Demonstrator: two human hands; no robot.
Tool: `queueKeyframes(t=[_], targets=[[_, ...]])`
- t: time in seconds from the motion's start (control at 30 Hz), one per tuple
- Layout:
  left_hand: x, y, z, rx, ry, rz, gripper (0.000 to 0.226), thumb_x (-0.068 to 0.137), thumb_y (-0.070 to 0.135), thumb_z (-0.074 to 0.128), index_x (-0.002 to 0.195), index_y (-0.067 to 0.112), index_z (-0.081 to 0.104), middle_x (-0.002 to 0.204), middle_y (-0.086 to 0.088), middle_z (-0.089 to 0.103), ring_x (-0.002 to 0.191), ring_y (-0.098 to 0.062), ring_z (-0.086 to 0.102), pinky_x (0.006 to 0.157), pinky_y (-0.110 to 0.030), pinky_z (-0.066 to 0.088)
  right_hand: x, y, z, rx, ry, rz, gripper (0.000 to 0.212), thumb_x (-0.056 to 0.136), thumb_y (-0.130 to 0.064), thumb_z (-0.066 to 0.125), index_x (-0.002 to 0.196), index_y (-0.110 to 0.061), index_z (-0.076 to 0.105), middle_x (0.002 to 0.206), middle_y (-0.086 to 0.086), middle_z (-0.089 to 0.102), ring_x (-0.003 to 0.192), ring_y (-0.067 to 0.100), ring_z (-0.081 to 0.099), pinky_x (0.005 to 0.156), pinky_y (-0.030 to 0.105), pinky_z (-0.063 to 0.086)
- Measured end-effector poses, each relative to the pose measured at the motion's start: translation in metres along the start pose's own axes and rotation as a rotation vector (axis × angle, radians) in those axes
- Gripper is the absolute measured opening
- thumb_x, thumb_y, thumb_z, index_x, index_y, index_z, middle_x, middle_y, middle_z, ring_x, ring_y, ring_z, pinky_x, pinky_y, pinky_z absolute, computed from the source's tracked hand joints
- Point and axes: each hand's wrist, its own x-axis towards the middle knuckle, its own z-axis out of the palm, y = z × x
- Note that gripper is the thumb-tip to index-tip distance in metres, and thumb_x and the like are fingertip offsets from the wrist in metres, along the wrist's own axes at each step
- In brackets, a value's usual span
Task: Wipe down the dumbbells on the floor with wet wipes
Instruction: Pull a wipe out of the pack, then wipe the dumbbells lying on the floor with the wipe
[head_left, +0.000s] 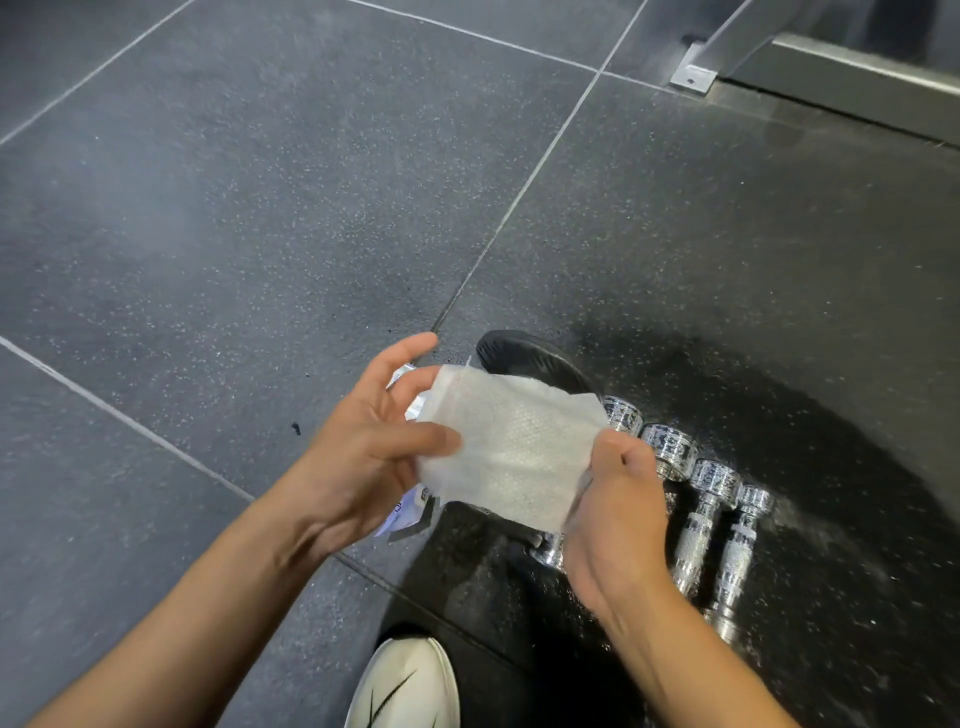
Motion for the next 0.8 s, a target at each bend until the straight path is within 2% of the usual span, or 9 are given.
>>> queueKeyframes(t=[0.07,0.17,0.3,0.4,0.53,0.6,0.7,0.77,0.8], targets=[[0.002,0.003,-0.003,0.102,-0.002,-0.018,0.082,0.069,-0.023,0.069,0.137,0.021,0.056,0.126,-0.003,0.066,0.092,-0.024,0.067,0.067,-0.035,0.059,0.003,0.01,-0.002,-0.099,0.04,0.026,0.014,0.11,-0.02,0.041,0.111,-0.018,0.055,0.063,-0.006,0.048,0.054,0.004,0.042,0.057,0.023,0.042],[0.011,0.001,-0.005,0.209,0.036,-0.029,0.072,0.077,-0.024,0.067,0.135,0.018,0.057,0.134,0.001,0.065,0.091,-0.019,0.067,0.069,-0.03,0.059,0.008,0.017,-0.005,-0.148,0.06,0.009,0.012,0.11,-0.021,0.039,0.11,-0.019,0.051,0.086,0.0,0.057,0.073,0.013,0.053,0.062,0.031,0.05],[0.035,0.001,-0.012,0.347,0.047,0.048,0.067,0.08,-0.02,0.069,0.133,0.019,0.057,0.134,0.005,0.065,0.088,-0.016,0.061,0.075,-0.031,0.056,0.021,0.016,-0.007,-0.26,0.066,-0.172,0.015,0.109,-0.019,0.037,0.097,-0.021,0.045,0.071,-0.005,0.041,0.058,0.009,0.034,0.05,0.028,0.034],[0.051,-0.003,-0.023,0.712,0.093,-0.005,0.064,0.076,-0.007,0.082,0.121,0.035,0.063,0.123,-0.002,0.066,0.087,-0.019,0.062,0.077,-0.04,0.055,0.034,0.023,-0.013,-0.455,-0.028,-0.174,0.011,0.108,-0.026,0.042,0.1,-0.019,0.044,0.071,-0.004,0.044,0.057,0.009,0.039,0.052,0.03,0.039],[0.053,-0.015,-0.029,1.097,0.202,-0.021,0.051,0.076,0.013,0.087,0.115,0.032,0.062,0.126,0.002,0.054,0.108,-0.01,0.058,0.061,-0.008,0.046,0.042,0.039,-0.028,-0.774,-0.056,-0.074,0.02,0.103,-0.02,0.056,0.114,-0.019,0.039,0.099,0.007,0.058,0.081,0.013,0.058,0.072,0.032,0.054],[0.048,-0.02,-0.029,1.171,0.236,0.044,0.033,0.083,0.02,0.081,0.11,0.027,0.064,0.118,0.007,0.058,0.103,-0.009,0.06,0.066,-0.01,0.044,0.042,0.041,-0.03,-0.955,-0.089,-0.259,0.023,0.099,-0.009,0.057,0.113,-0.021,0.044,0.111,0.0,0.051,0.1,0.016,0.055,0.09,0.033,0.052],[0.037,-0.028,-0.021,1.12,0.309,0.121,0.005,0.093,0.025,0.068,0.096,0.023,0.064,0.092,0.009,0.068,0.078,-0.009,0.064,0.078,-0.031,0.052,0.049,0.03,-0.021,-1.249,-0.354,-0.872,0.048,0.085,0.01,0.052,0.123,-0.019,0.053,0.122,-0.005,0.05,0.121,0.02,0.047,0.1,0.037,0.045],[0.031,-0.035,-0.013,1.105,0.326,0.18,0.011,0.1,0.027,0.057,0.092,0.021,0.062,0.08,0.005,0.068,0.073,-0.015,0.062,0.078,-0.037,0.05,0.07,0.026,-0.013,-1.56,-0.619,-1.215,0.067,0.081,0.007,0.055,0.143,-0.017,0.047,0.146,0.003,0.048,0.145,0.027,0.034,0.116,0.044,0.033],[0.03,-0.039,-0.008,1.114,0.321,0.207,0.017,0.102,0.029,0.052,0.09,0.021,0.06,0.078,0.003,0.067,0.074,-0.018,0.062,0.077,-0.039,0.05,0.081,0.024,-0.008,-1.755,-0.766,-1.302,0.071,0.084,0.001,0.056,0.15,-0.019,0.039,0.154,0.005,0.043,0.153,0.029,0.024,0.122,0.046,0.024]])
